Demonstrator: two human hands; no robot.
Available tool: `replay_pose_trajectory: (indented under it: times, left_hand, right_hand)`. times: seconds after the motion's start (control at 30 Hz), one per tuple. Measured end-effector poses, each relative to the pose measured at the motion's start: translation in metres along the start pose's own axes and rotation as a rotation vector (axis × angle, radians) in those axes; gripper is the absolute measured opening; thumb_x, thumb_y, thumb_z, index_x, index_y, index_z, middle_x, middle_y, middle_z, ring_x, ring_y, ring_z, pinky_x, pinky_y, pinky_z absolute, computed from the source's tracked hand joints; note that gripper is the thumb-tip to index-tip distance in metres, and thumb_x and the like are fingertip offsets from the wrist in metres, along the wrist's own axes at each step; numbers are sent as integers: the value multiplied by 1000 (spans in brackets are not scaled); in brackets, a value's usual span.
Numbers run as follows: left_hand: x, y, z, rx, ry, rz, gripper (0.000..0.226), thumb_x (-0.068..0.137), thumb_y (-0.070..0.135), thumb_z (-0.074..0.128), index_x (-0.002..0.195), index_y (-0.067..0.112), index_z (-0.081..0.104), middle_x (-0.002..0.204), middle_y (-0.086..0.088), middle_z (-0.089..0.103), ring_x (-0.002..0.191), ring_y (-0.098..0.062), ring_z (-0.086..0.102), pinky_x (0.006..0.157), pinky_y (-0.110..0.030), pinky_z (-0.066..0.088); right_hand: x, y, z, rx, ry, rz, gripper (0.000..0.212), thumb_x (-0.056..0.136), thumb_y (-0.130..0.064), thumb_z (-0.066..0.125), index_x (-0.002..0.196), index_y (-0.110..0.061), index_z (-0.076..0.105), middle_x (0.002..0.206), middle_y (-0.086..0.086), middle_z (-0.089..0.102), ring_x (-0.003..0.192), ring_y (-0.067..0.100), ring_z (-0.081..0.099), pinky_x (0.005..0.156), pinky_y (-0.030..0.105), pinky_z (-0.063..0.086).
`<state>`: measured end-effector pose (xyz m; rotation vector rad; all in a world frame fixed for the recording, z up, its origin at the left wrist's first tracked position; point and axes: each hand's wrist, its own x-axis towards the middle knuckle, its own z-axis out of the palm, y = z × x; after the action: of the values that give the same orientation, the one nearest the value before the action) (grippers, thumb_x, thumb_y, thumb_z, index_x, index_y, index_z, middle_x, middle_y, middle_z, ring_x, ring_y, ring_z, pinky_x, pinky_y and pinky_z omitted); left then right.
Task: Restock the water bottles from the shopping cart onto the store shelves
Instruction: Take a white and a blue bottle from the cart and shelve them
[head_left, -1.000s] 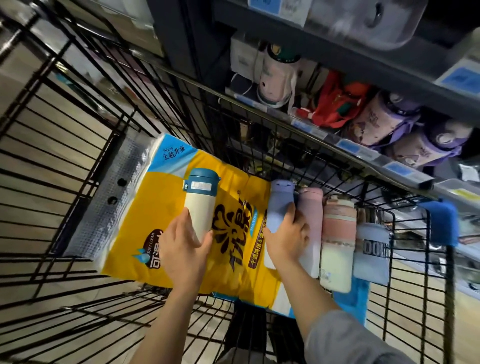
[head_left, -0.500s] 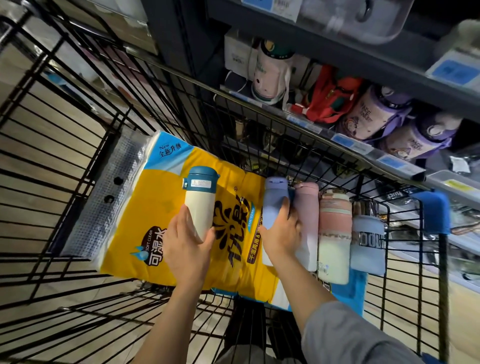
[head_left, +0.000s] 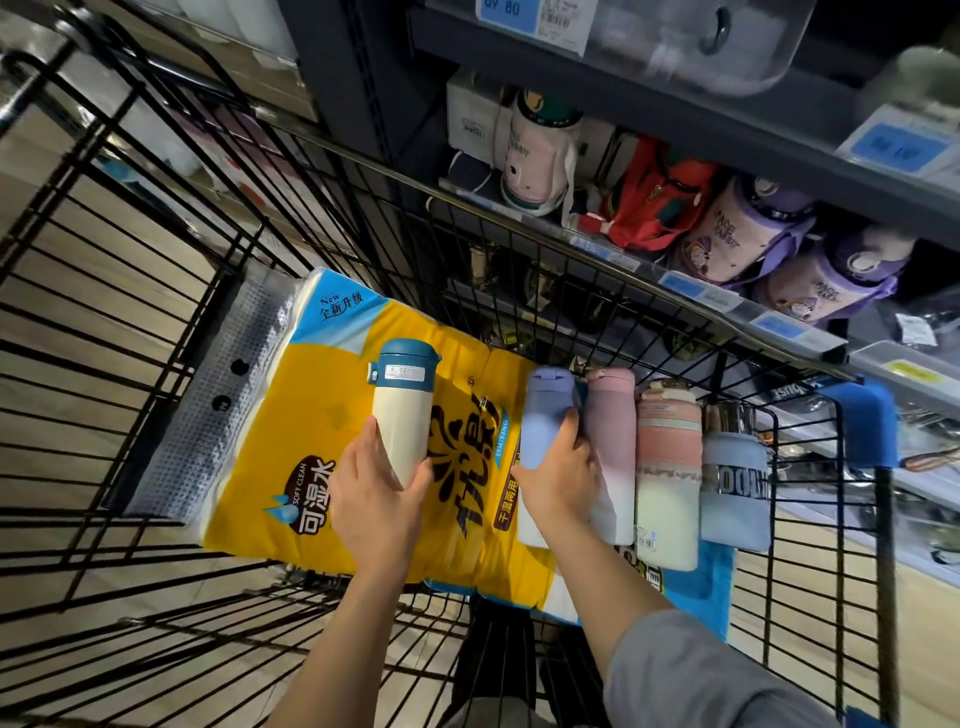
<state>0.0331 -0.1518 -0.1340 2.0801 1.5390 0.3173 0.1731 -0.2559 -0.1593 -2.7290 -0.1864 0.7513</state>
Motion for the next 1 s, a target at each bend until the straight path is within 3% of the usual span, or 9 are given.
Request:
replay_pose_trajectory:
  times: [0.3,0.47,0.57,0.63,0.77,0.83,0.9,1.0]
  left_hand:
    - [-1,5,-3,-51,-22,-11,80,75,39,75,143,22,36,131,-8,50,116,-25,46,84,-38,39]
    - [-8,26,-10,-152,-18,32,80,74,36,77,143,24,37,131,-6,51,119,-24,45,87,-38,39]
    - [-18,46,-13,-256,-34,68,82,73,31,79,143,23,38,130,-6,51,119,-22,46,90,-41,45]
    - [-30,58,-14,-313,-45,98,82,72,29,80,142,24,39,129,-4,52,117,-20,48,89,-44,49]
    - [-58,85,-11,-405,-38,205,80,69,27,83,138,20,44,126,3,54,114,-16,51,88,-41,49]
    - [-74,104,-9,-430,-30,246,78,69,25,83,137,16,45,124,4,54,114,-16,51,89,-36,46]
    - [-94,123,-5,-462,-23,285,76,69,24,83,136,17,47,122,8,53,114,-12,50,91,-37,46]
    - [-130,154,2,-502,15,355,76,67,23,86,134,18,49,117,11,52,111,-13,52,90,-36,45]
  right_hand:
    - [-12,4,-14,100,-26,-31,100,75,-31,78,149,-27,10,142,12,40,124,34,44,97,44,44]
    - [-24,10,-38,186,-35,-101,102,73,-29,78,147,-31,7,134,11,46,112,35,52,80,41,48]
    - [-34,19,-61,290,-19,-152,105,71,-27,79,148,-33,7,136,7,44,115,32,51,84,39,48]
    - [-40,29,-80,425,14,-201,107,68,-22,80,147,-35,9,136,0,43,116,24,50,84,36,48]
    - [-52,57,-120,626,61,-264,105,68,-13,80,148,-32,17,126,-20,35,105,-2,41,72,17,40]
    - [-56,74,-137,714,104,-286,104,62,-21,82,145,-36,21,129,-18,40,109,-1,46,78,18,45]
    - [-61,95,-155,778,147,-323,105,57,-32,81,143,-40,20,135,-16,40,122,6,45,92,26,46]
    - [-69,131,-188,833,167,-345,107,65,-16,83,147,-32,16,134,-19,31,125,2,36,96,22,39]
